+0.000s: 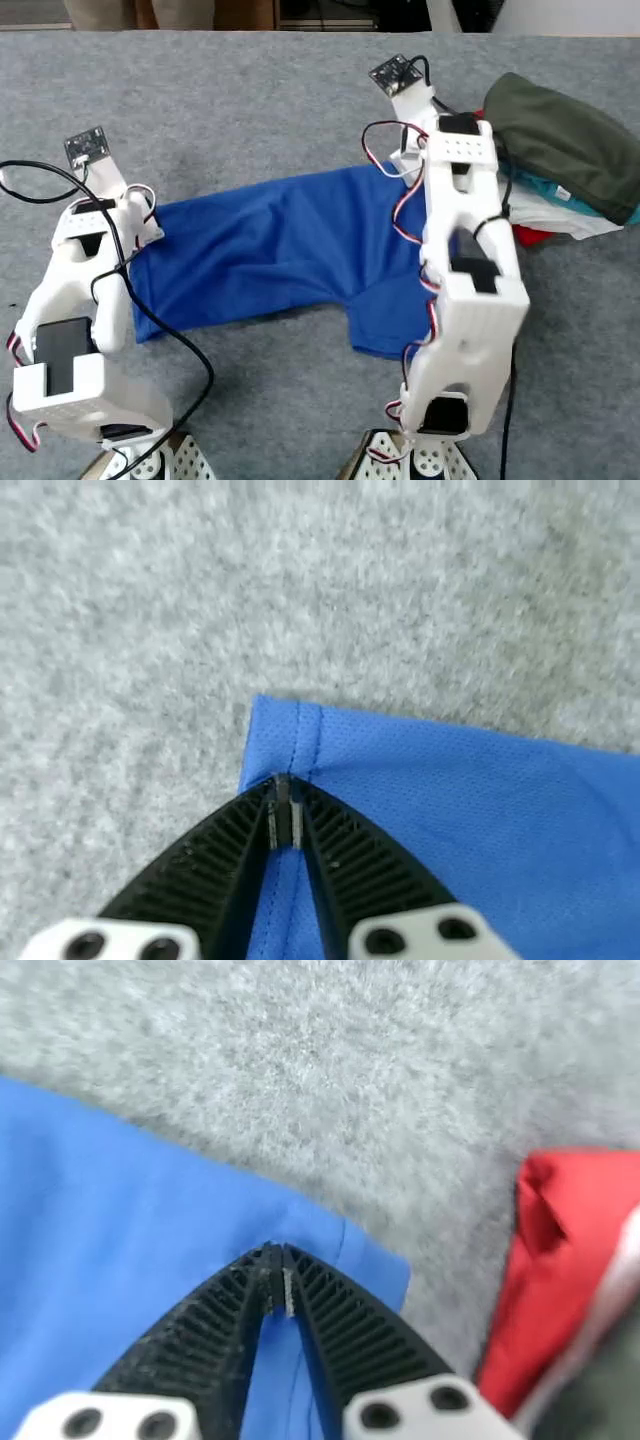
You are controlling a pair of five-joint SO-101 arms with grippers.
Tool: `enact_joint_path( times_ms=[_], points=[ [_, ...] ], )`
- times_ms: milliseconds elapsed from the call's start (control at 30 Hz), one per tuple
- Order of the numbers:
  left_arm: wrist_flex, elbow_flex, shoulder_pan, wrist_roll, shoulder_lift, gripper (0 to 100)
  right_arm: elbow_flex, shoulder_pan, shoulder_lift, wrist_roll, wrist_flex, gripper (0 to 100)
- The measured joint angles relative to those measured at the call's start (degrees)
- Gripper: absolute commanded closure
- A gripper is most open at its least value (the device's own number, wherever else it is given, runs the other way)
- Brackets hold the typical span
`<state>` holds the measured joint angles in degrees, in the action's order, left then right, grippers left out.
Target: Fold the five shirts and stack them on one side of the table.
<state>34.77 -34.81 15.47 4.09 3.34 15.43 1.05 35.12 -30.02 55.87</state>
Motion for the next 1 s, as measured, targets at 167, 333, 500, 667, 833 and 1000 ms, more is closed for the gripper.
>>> enact_joint_path(
  times_ms=[167, 333, 500, 667, 833, 1000],
  points=[
    [0.0, 0.3, 1.9, -0.1, 0.3, 98, 10.0, 2.0, 10.6, 0.0, 0.0, 99.4],
    [0.0, 0.5, 5.3, 0.0, 0.4, 98, 18.4, 2.4, 15.6, 0.0, 3.6, 99.4],
    [0.0, 0.5, 5.6, -0.1, 0.4, 98, 26.0, 2.7, 15.8, -0.1, 12.8, 99.4],
    [1.4, 1.3, 6.2, -0.1, 0.0, 98, 37.4, 1.2, 15.8, -4.3, 27.0, 99.1],
    [8.4, 2.7, 7.1, -0.1, -6.9, 98, 54.4, -1.3, 15.8, -7.3, 43.2, 99.3],
    [11.3, -1.4, 5.9, -6.1, -19.6, 98, 61.5, -1.5, 15.3, -8.4, 45.5, 99.2]
  ],
)
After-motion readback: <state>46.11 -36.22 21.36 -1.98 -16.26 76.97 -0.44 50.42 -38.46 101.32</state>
